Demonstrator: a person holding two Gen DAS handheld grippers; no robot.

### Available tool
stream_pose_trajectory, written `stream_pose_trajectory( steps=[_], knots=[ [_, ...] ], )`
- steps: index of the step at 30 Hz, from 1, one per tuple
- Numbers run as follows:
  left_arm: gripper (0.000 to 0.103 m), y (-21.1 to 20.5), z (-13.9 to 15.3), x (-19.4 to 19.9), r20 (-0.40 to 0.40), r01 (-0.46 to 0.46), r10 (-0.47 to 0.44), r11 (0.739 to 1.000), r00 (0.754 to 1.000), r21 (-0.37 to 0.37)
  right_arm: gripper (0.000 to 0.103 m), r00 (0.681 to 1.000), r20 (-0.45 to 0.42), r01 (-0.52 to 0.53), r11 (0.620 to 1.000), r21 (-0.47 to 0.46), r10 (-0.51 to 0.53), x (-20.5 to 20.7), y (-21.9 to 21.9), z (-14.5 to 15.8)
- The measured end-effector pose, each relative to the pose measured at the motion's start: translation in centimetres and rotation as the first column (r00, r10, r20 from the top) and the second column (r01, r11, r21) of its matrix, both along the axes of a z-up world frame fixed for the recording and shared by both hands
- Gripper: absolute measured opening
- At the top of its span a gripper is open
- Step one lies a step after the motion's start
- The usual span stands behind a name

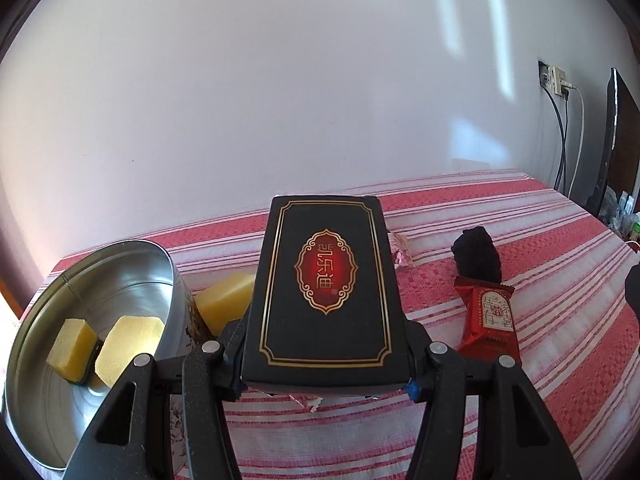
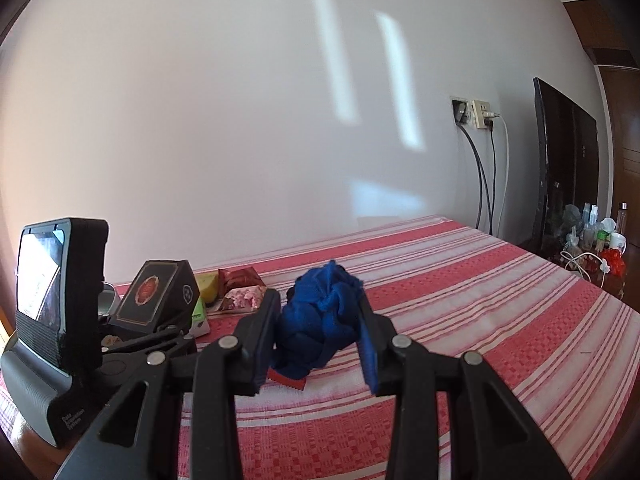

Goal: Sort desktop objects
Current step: 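Carry the black box and blue cloth over the silver tin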

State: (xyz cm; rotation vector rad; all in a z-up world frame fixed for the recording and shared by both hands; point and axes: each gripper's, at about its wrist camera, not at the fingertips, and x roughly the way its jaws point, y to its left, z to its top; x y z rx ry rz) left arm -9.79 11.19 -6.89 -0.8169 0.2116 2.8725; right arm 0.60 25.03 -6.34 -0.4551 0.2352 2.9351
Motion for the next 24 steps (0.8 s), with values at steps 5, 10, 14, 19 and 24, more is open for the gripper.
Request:
stream_pose_trajectory(
  steps=[5,10,14,19,24],
  knots=[
    [0.059,-0.4,0.0,0.7,-0.006,-0.003,0.003,1.000,1.000,0.012,0.037,1.000,0.005,-0.015,1.000,0.000,0.015,0.2,-0.7,-0.1],
    [0.059,-0.9,0.0,1.2,-0.007,-0.002,0.002,1.000,1.000,0.027,0.037,0.999,0.012,-0.030,1.000,-0.007,0.030,0.4,-1.4,-0.1],
    [0.059,-1.5,0.0,1.6,-0.002,-0.005,0.005,0.999,1.000,0.045,0.037,0.999,0.016,-0.043,0.999,-0.005,0.043,0.5,-2.3,-0.1],
    [0.059,-2.5,0.1,2.5,0.002,-0.003,0.003,0.997,1.000,0.082,0.037,0.997,0.023,-0.072,0.997,-0.007,0.072,0.4,-3.7,0.0],
    [0.059,-4.2,1.0,3.8,-0.025,-0.008,0.010,0.995,1.000,0.101,0.037,0.994,0.018,-0.107,0.994,-0.003,0.107,0.3,-5.4,0.4]
  ],
)
